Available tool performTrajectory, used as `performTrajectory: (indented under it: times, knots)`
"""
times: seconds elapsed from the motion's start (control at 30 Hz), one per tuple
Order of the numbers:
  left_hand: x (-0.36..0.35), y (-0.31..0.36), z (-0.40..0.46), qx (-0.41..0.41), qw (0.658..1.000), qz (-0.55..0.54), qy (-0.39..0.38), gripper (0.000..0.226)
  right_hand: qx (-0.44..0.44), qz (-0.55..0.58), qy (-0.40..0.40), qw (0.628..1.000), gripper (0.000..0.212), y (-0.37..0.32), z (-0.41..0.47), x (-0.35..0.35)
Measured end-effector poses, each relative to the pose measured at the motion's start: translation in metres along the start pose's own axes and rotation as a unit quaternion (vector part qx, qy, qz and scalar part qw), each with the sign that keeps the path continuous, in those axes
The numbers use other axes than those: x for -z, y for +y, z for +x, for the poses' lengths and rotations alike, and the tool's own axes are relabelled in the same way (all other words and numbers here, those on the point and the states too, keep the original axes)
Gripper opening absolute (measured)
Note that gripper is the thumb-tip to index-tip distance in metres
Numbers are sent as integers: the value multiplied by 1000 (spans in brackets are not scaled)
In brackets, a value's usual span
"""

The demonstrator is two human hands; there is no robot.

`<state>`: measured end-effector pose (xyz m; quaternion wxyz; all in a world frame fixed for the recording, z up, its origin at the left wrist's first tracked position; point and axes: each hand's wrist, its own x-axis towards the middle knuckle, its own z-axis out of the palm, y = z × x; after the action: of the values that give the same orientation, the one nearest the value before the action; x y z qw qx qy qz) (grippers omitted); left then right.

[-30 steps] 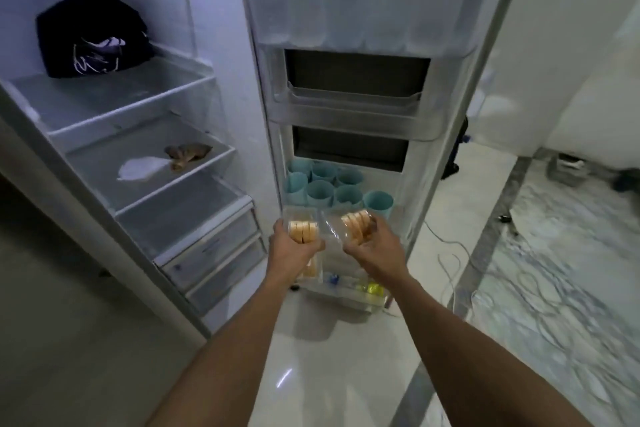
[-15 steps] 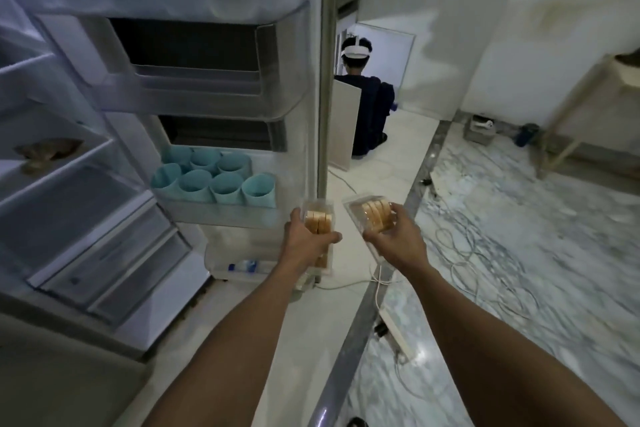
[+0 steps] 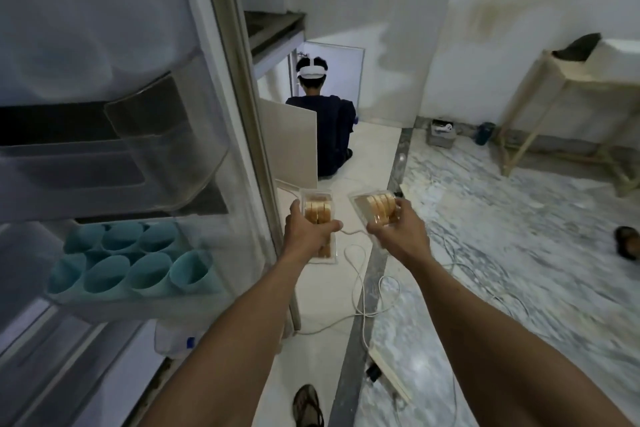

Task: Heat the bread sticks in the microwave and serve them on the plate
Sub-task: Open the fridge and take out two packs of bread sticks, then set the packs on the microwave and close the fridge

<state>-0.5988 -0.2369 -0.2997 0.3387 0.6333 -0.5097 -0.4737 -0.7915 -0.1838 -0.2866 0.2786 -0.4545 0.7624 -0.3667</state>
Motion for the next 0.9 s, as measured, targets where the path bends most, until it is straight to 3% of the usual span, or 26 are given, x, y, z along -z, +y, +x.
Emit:
performTrajectory:
  times: [0.13, 0.37, 0.53, 0.73, 0.9]
  knots:
    - [-10, 27, 67, -15, 1000, 4, -2, 122, 1, 6, 25, 1000, 74, -22, 58, -7]
    - [-22, 68, 173, -67, 996, -27, 60, 102, 22, 28, 68, 997, 48, -65, 148, -24]
    - [-29, 91, 232, -80, 988, -47, 120, 103, 38, 23, 55, 998, 65, -89, 212, -41]
    - [-44, 99, 286, -36, 981, -51, 186, 110, 49, 23, 13, 998, 68, -106, 311, -80]
    - [-48, 101, 372, 20, 968, -75, 238, 105, 72, 16, -57, 996, 58, -126, 416, -111]
